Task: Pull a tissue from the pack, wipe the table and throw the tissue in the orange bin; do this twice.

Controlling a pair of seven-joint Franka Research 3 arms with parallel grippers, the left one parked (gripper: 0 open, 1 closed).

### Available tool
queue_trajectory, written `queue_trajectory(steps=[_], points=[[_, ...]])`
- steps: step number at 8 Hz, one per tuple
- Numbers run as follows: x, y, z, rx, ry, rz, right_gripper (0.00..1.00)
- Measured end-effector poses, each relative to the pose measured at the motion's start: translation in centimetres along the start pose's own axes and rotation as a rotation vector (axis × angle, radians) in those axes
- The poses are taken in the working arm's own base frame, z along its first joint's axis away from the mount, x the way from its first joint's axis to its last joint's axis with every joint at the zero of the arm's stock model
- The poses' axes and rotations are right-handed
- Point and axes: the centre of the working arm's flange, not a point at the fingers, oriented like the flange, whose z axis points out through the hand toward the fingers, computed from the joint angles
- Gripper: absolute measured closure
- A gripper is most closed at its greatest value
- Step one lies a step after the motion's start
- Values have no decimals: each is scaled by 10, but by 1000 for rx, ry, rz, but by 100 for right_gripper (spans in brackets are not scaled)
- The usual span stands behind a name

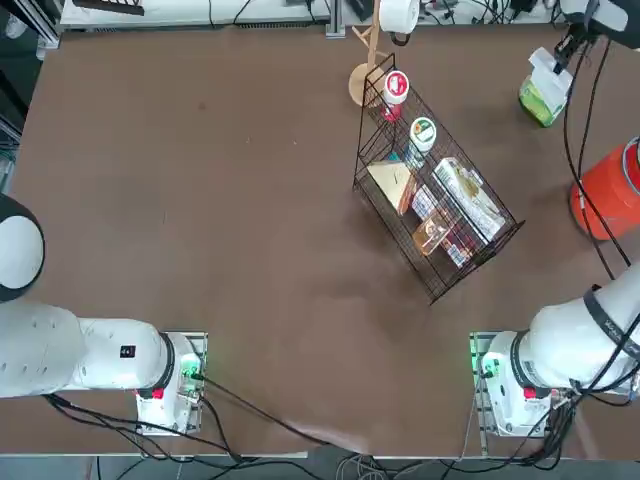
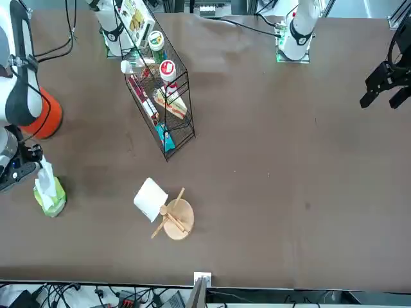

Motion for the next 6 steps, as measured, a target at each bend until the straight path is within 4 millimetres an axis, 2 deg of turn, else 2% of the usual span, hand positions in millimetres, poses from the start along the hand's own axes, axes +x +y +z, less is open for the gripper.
queue_trajectory(steps=[4,6], points=[[-1,-28,-22,156,58,226,99],[7,-63,-21,199,43,322,99]])
